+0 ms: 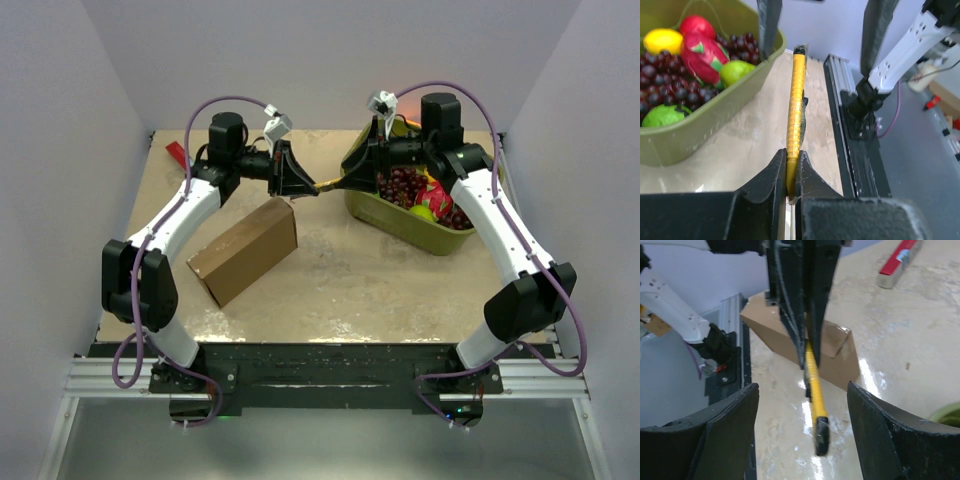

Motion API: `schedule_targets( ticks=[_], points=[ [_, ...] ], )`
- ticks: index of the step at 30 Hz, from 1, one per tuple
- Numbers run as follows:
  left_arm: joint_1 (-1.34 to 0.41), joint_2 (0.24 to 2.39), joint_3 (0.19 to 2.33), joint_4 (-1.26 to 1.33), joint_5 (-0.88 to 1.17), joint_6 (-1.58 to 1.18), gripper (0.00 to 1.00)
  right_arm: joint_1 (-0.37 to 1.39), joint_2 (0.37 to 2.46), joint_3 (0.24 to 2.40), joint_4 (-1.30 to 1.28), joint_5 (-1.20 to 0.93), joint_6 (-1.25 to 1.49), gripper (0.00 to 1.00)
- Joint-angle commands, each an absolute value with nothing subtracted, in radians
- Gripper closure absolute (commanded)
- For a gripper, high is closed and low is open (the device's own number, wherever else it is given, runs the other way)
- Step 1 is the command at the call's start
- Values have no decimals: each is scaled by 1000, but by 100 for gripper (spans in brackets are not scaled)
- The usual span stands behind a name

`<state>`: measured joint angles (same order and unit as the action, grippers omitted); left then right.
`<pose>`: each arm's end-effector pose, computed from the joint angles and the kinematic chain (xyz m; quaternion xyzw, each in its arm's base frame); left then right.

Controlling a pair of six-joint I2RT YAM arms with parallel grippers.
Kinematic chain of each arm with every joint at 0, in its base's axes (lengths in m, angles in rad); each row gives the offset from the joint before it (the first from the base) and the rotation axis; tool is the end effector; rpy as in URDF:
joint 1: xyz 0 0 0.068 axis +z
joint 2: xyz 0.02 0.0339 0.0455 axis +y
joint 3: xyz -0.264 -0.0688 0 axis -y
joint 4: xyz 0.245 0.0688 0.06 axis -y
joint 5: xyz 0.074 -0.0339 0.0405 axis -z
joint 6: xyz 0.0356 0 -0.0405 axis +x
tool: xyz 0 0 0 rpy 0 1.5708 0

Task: Unpack the express box

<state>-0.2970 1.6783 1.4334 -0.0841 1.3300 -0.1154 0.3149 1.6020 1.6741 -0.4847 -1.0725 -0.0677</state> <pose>0.3519 -0.1439 0.3481 0.4155 0.6049 -0.5850 0.3453 0.3247 0.1386 0.4184 -0.4113 0.6532 0.4824 0.4141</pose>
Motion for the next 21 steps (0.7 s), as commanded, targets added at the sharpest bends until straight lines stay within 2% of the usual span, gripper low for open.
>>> schedule_targets(
  ticks=[1, 3, 9, 12, 17, 21],
  points=[
    [-288, 1606, 1318, 523, 1384, -581, 100, 325, 1588, 1680, -449, -1189, -27, 28],
    [-288, 1608, 1275, 624, 1388, -704, 100, 331, 1582, 1671, -450, -1158, -40, 28],
    [-290, 1614, 1289, 607, 1396, -698, 100, 336, 1592, 1663, -448, -1114, -49, 33],
    [-290, 1612, 1289, 598, 1394, -695, 100, 341, 1609, 1672, -434, -1130, -31, 42],
    [-290, 1612, 1281, 598, 1390, -696, 100, 356, 1623, 1681, -414, -1141, -8, 48],
    [-290, 1617, 1267, 647, 1384, -733, 100, 360, 1640, 1681, -417, -1158, 25, 58]
  ],
)
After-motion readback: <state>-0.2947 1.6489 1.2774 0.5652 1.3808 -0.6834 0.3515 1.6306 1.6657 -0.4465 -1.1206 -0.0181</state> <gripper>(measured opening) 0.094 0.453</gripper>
